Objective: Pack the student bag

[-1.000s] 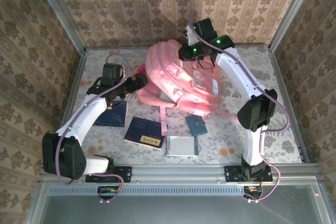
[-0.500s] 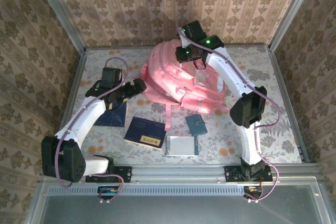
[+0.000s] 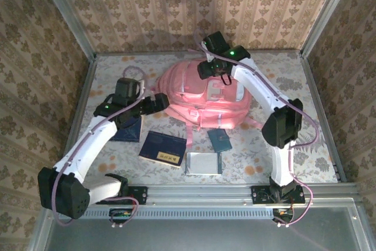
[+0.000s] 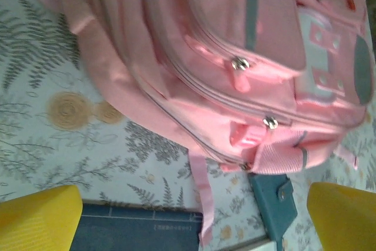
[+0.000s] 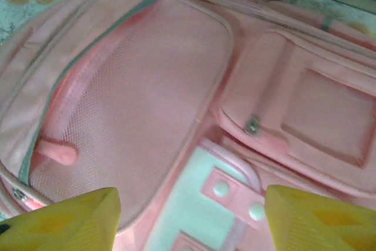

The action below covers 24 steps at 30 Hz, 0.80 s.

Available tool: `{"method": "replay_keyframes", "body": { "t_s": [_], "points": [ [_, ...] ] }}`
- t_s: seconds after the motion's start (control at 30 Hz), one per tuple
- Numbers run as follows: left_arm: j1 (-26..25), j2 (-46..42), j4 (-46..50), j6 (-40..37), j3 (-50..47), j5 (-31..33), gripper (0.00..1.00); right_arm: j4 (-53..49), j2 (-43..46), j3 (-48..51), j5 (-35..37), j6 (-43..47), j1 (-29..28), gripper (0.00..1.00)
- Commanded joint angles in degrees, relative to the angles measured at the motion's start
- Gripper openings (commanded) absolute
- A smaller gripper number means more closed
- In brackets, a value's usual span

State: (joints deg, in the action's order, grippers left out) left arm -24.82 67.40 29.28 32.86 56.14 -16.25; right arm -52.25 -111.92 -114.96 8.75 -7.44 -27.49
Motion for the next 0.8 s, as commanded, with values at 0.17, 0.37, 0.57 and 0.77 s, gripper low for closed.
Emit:
{"method": "replay_keyframes", "body": {
  "t_s": [0.17,0.37,0.57,0.77],
  "points": [
    [-14.2,10.5,-4.8,-1.7,2.7,-2.0,1.0,11.5,19.4,33.6,-7.4,-13.3,1.3,0.59],
    [-19.1,21.5,-13.0,1.5,3.8,-8.6,1.0,26.3,31.8,58.6,-18.0,-23.9,3.2,0.54],
    [-22.5,31.5,-18.2,3.4,6.6,-14.0,0.97,32.6,41.4,72.9,-20.0,-27.7,5.7,0.32],
    [-22.3,35.0,-18.8,3.0,7.5,-16.9,0.92,36.8,39.5,79.1,-23.1,-27.0,6.0,0.21]
  ]
}}
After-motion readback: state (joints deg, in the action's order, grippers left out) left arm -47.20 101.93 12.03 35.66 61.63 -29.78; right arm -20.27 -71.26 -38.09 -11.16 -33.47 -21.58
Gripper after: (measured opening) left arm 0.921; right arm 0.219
